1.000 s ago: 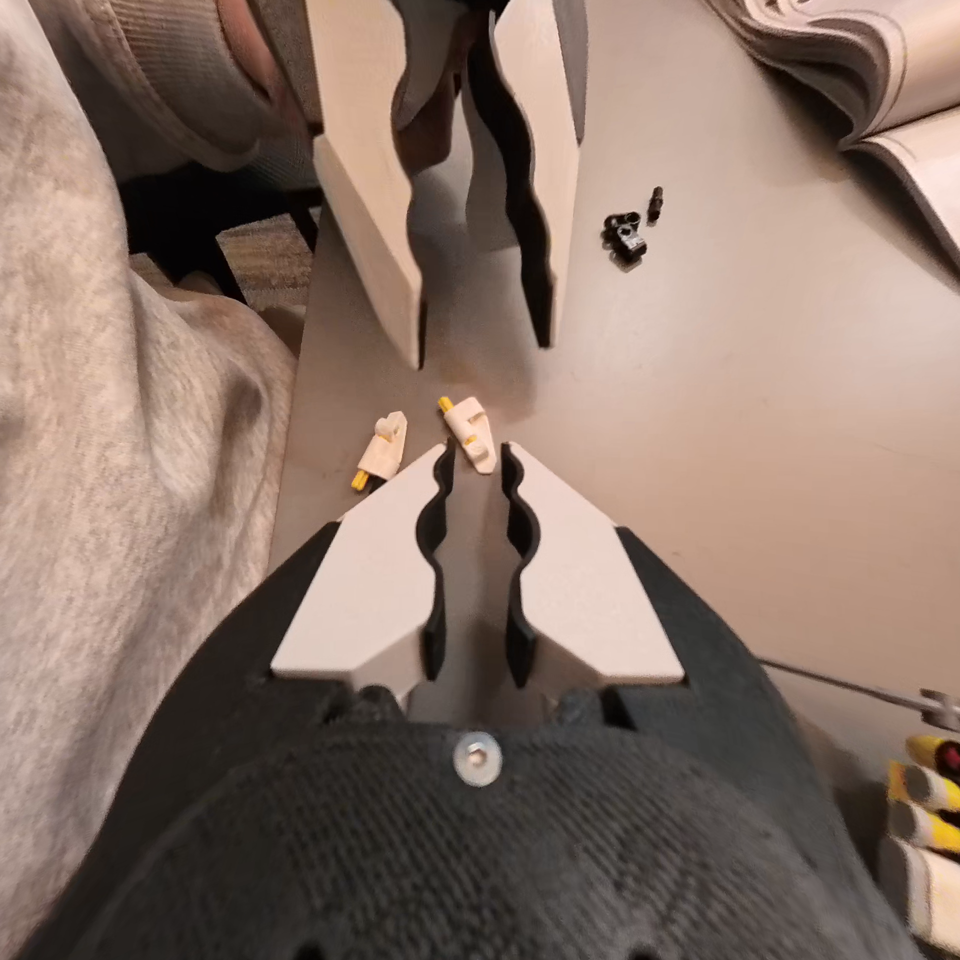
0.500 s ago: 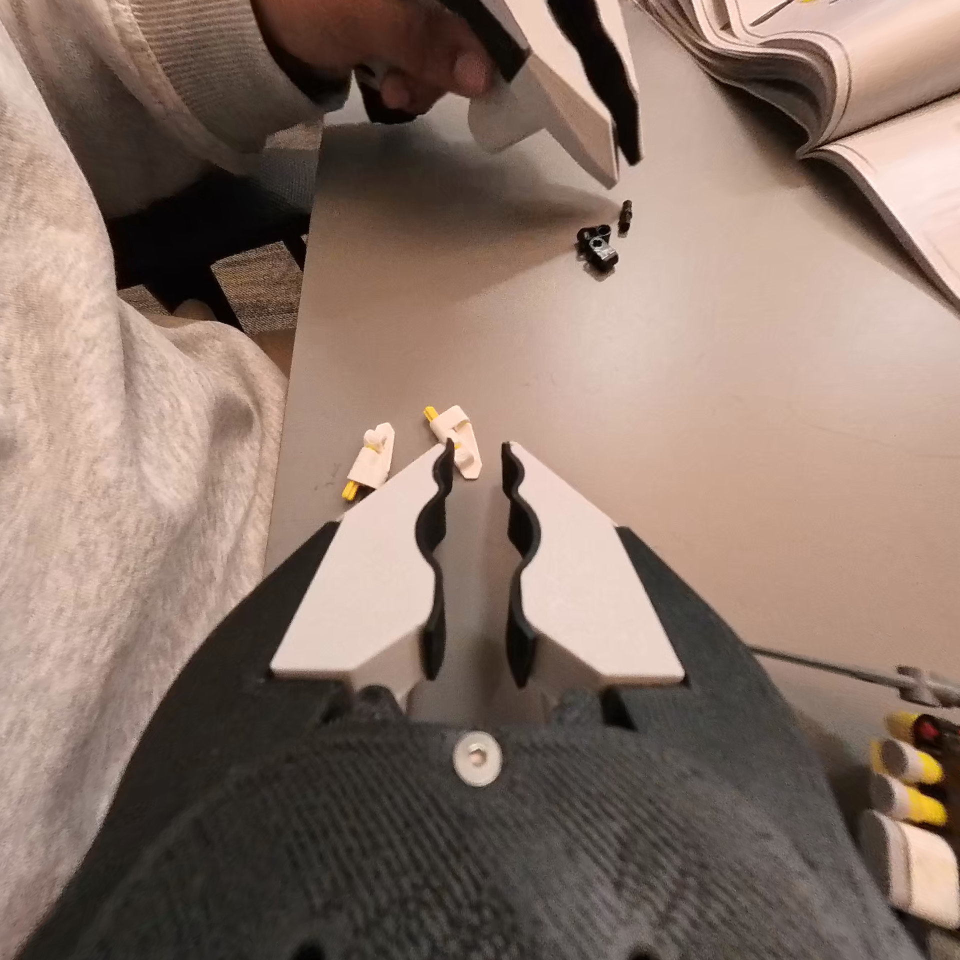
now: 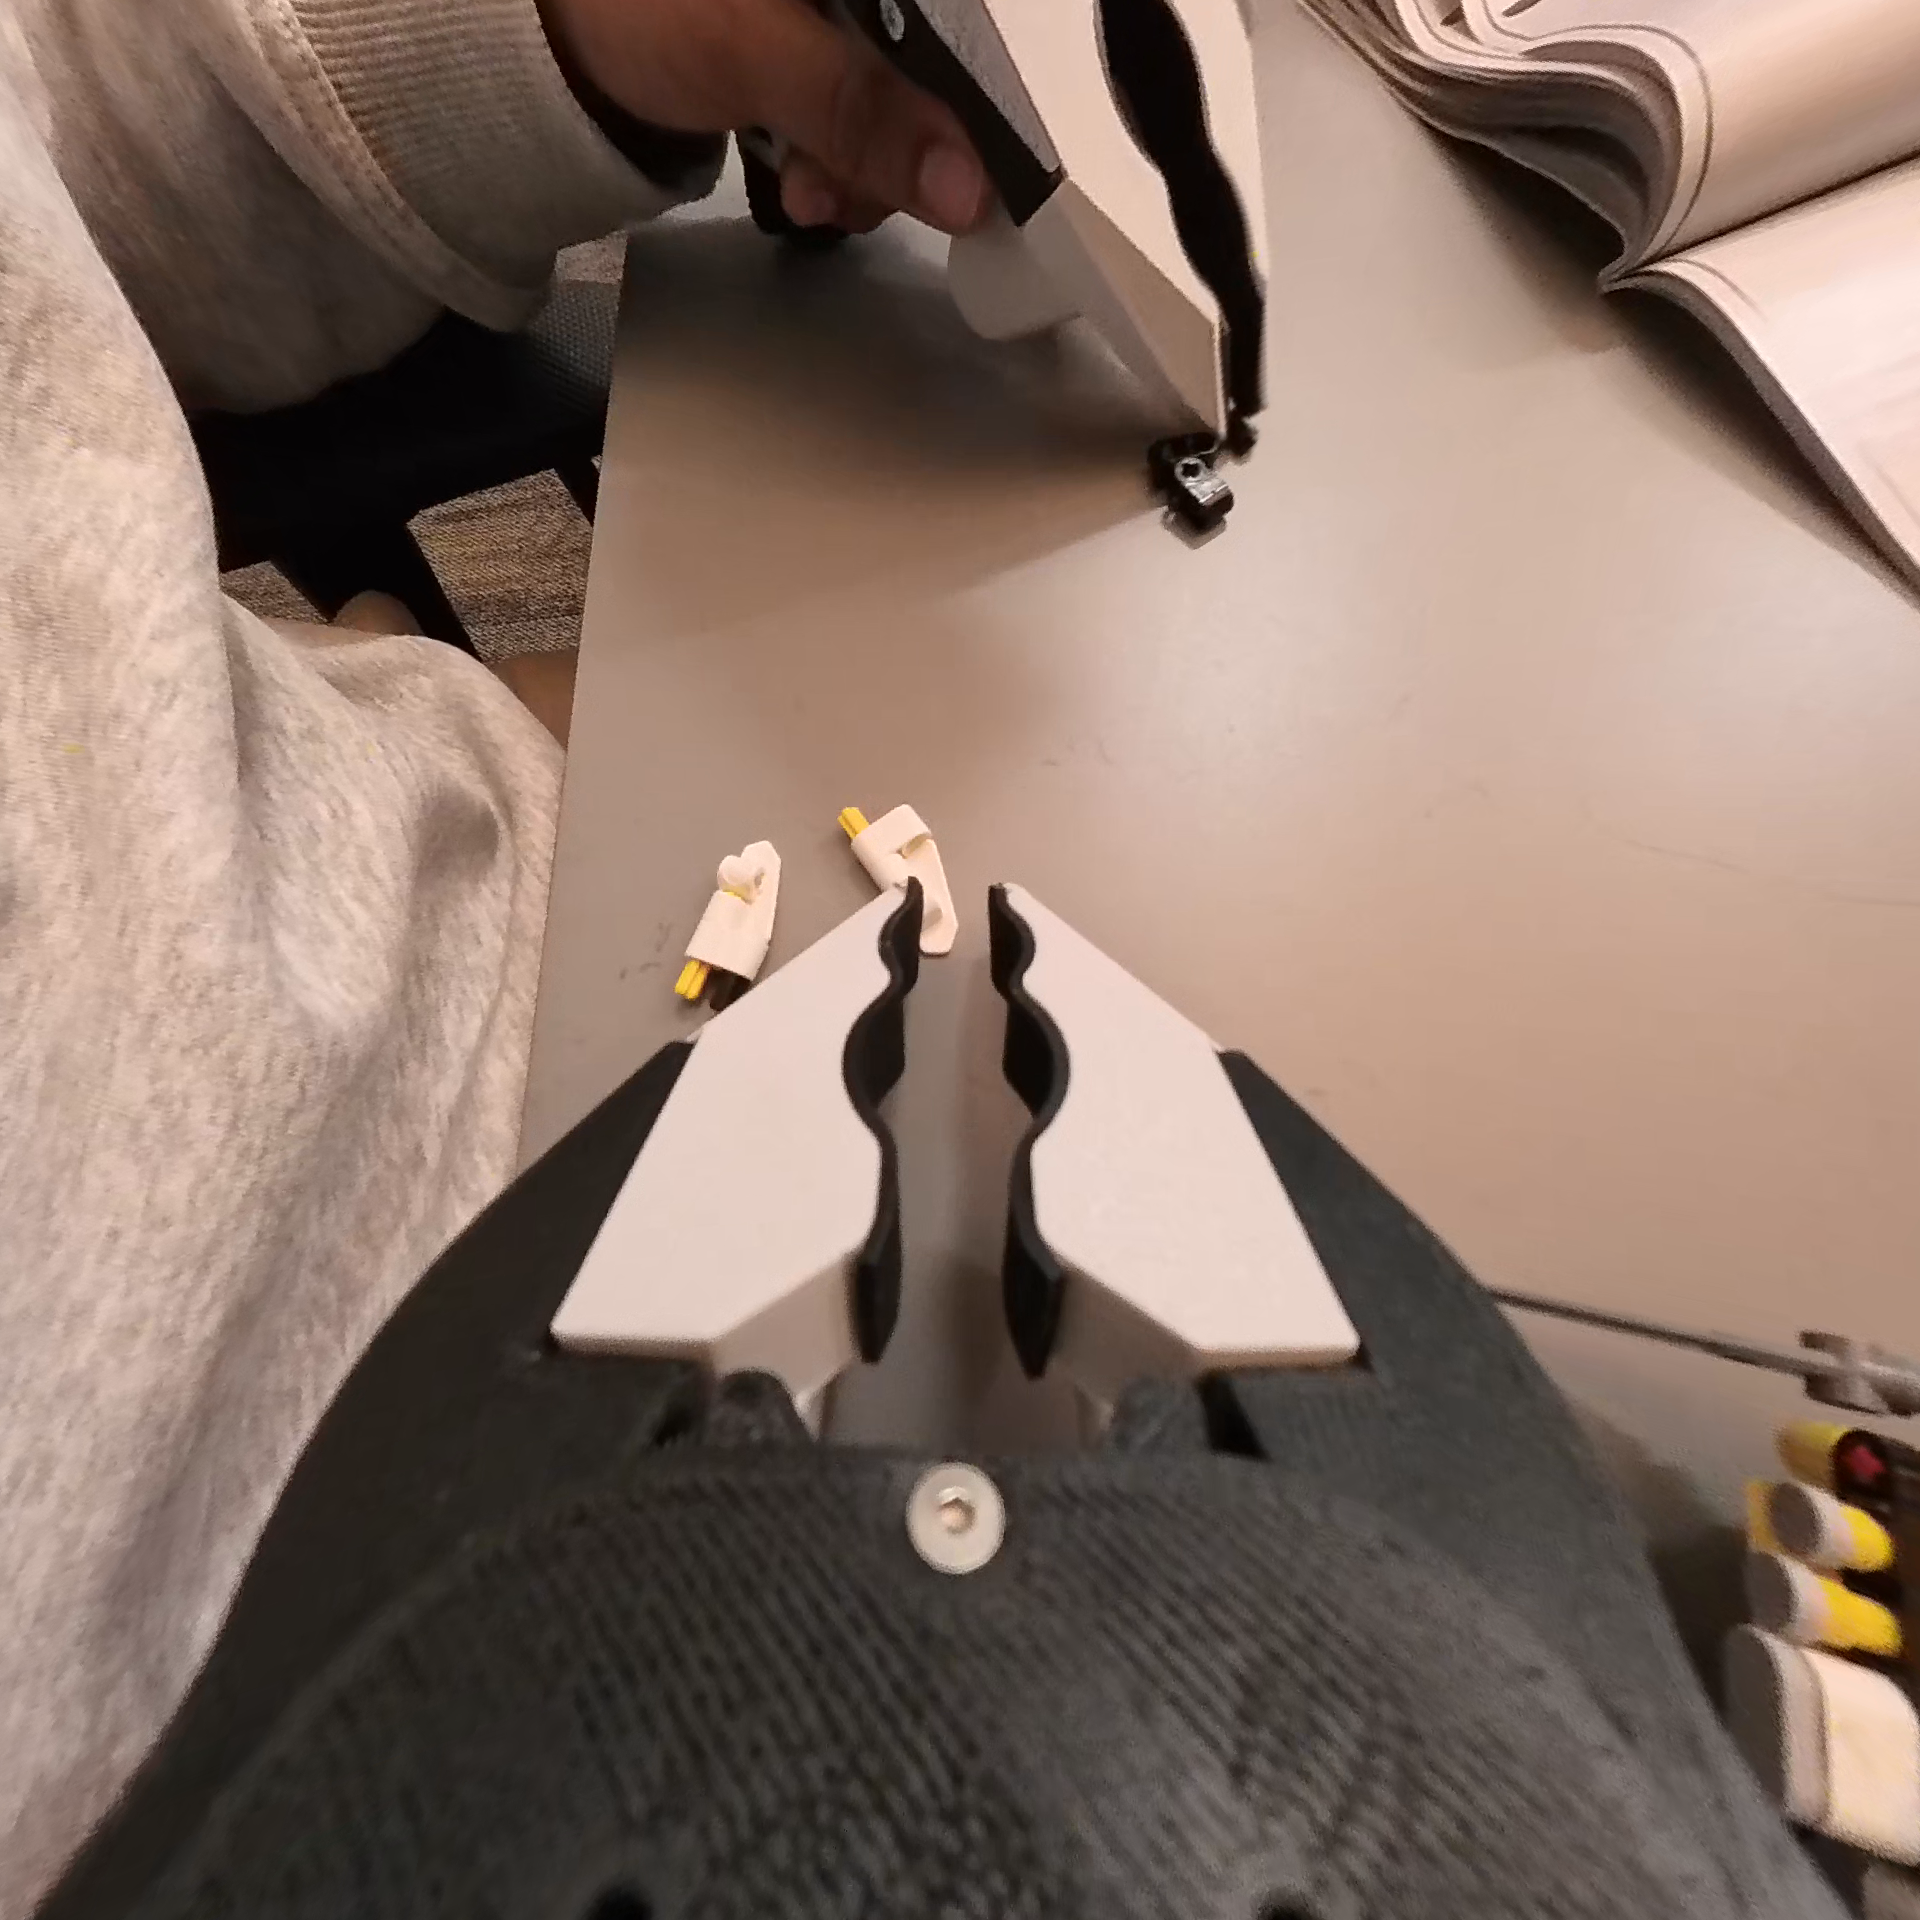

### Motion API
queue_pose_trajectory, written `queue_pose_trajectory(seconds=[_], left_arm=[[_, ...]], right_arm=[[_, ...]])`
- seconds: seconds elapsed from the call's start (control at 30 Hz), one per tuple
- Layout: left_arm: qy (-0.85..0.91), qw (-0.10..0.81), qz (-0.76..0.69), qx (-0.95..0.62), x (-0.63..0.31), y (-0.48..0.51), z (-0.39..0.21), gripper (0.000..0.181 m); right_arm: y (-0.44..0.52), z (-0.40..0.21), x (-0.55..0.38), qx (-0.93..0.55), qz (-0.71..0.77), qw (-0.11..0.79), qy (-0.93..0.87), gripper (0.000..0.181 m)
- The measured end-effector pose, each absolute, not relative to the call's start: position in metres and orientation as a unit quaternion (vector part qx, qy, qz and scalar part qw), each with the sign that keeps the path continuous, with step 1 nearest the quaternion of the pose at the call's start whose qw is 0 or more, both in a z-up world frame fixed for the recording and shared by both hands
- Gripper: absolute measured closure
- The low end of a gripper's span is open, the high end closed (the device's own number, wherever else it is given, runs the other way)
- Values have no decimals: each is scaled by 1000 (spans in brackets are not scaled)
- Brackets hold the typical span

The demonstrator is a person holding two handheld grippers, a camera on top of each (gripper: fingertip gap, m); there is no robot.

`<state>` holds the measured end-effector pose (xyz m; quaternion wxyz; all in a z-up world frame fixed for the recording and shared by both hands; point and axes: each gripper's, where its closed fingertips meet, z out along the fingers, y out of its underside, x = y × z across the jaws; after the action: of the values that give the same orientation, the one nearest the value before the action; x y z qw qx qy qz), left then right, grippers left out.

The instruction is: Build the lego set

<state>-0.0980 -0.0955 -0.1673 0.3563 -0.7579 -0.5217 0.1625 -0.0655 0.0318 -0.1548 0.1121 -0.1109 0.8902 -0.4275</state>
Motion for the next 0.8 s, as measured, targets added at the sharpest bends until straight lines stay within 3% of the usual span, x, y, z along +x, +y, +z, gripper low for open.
queue_pose_trajectory(seconds=[0.27, 0.53, 0.8], left_arm=[[-531, 346, 202, -747, -96, -108, -161, 178], [-477, 412, 201, -750, -79, -47, -125, 178], [-379, 473, 219, -765, -72, 10, -116, 178]], right_arm=[[31, -158, -66, -114, -422, 106, 893, 173], [27, -145, -72, -95, -458, 103, 878, 173], [11, -112, -74, -4, -536, 187, 823, 171]])
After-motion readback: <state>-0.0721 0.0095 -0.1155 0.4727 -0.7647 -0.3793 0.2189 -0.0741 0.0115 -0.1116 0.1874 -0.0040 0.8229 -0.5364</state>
